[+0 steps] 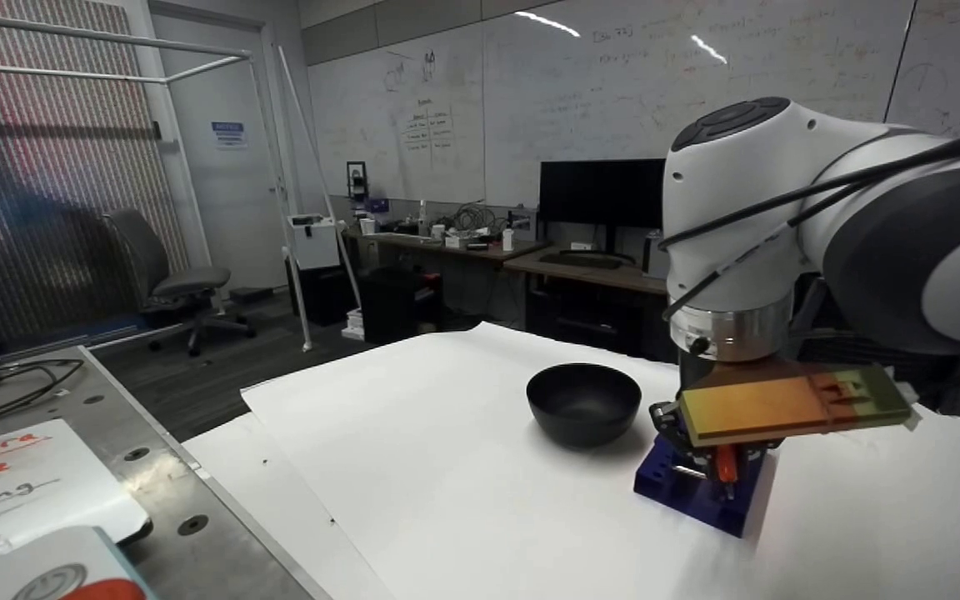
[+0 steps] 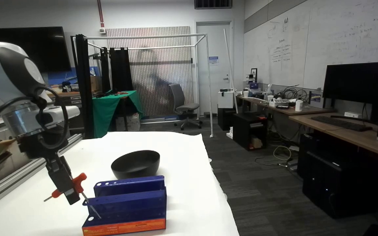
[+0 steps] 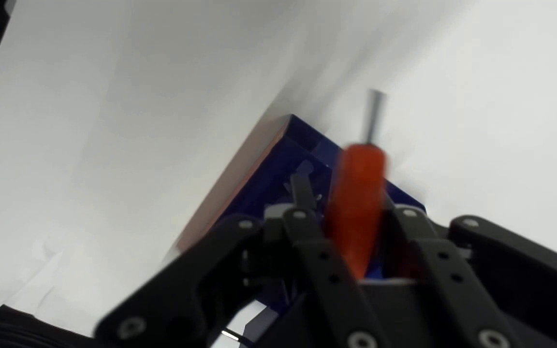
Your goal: Put the orange object in the bowl
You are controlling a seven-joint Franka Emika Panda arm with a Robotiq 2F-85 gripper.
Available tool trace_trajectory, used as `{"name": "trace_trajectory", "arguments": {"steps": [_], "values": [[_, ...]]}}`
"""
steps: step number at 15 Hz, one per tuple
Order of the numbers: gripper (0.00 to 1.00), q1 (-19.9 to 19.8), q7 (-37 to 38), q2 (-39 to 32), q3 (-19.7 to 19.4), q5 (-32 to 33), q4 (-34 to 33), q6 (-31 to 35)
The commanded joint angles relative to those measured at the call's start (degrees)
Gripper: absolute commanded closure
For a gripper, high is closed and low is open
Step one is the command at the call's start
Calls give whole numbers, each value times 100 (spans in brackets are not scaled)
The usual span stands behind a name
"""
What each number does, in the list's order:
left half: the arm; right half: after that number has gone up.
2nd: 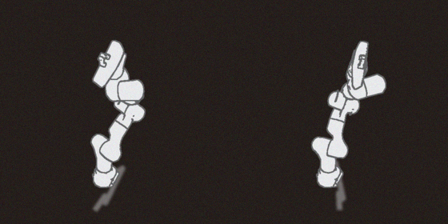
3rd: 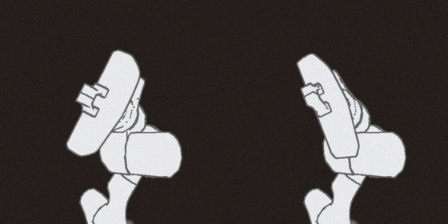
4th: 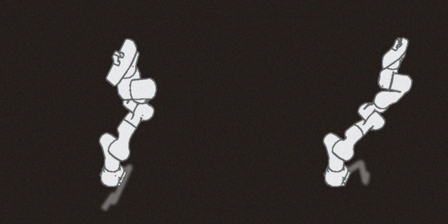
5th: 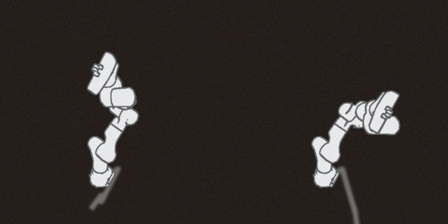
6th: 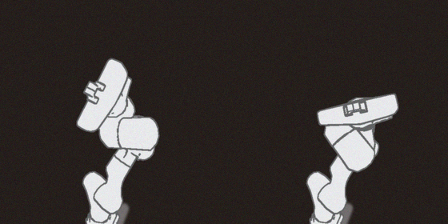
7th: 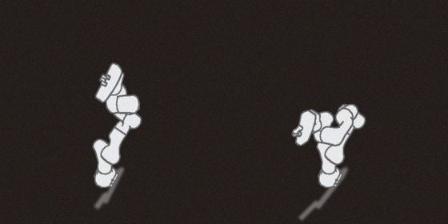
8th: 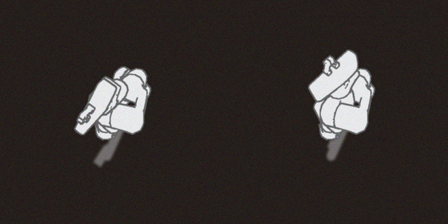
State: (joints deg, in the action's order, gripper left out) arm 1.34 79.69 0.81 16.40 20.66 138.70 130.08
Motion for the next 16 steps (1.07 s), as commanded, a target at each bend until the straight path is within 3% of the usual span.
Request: {"name": "trace_trajectory", "arguments": {"steps": [1,5,11,16], "values": [[96,378,299,9,-244,111,-205,-157],[93,584,549,400,-244,275,-259,-504],[93,777,842,1159,41,811,-644,-1539],[94,677,860,1178,176,1549,-905,-994]]}}
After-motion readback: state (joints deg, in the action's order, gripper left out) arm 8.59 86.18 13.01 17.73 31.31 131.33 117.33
